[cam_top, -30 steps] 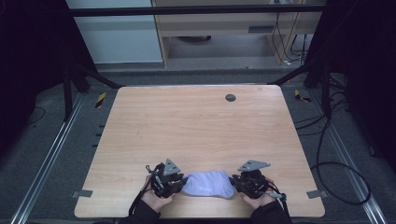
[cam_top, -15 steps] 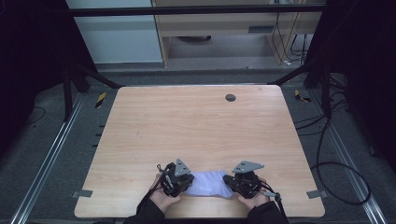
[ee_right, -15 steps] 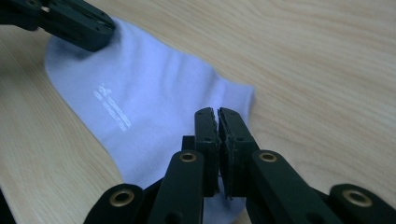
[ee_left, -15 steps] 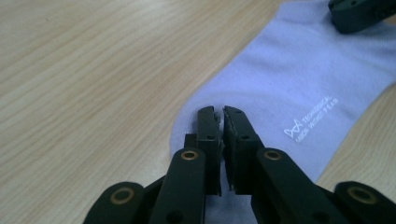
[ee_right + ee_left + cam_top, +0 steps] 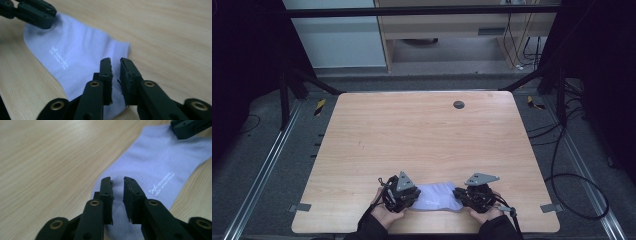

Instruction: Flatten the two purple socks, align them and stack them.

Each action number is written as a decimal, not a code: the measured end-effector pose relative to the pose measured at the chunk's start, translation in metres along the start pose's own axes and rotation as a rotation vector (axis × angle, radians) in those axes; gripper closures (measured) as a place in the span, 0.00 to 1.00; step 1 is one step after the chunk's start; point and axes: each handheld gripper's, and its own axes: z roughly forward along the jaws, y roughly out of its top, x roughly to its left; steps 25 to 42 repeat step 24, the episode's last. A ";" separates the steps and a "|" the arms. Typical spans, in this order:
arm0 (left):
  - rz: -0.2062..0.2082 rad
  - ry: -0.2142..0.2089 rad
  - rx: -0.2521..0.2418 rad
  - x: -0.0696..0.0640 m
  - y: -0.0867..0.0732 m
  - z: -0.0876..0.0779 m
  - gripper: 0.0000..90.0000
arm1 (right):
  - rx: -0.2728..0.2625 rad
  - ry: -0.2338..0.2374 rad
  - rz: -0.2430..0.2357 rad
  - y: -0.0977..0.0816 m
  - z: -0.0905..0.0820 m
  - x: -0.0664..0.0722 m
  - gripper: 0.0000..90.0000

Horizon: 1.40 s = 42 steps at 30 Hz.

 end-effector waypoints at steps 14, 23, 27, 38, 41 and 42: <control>-0.107 0.108 -0.128 0.054 -0.010 -0.029 0.48 | -0.126 -0.214 0.097 -0.006 -0.032 -0.057 0.37; -0.174 0.190 -0.137 0.099 -0.031 -0.045 0.41 | -0.122 -0.288 0.141 -0.018 -0.042 -0.085 0.23; -0.174 0.190 -0.137 0.099 -0.031 -0.045 0.41 | -0.123 -0.293 0.140 -0.018 -0.042 -0.086 0.22; -0.174 0.190 -0.137 0.099 -0.031 -0.045 0.41 | -0.123 -0.293 0.140 -0.018 -0.042 -0.086 0.22; -0.174 0.190 -0.137 0.099 -0.031 -0.045 0.41 | -0.123 -0.293 0.140 -0.018 -0.042 -0.086 0.22; -0.174 0.190 -0.137 0.099 -0.031 -0.045 0.41 | -0.123 -0.293 0.140 -0.018 -0.042 -0.086 0.22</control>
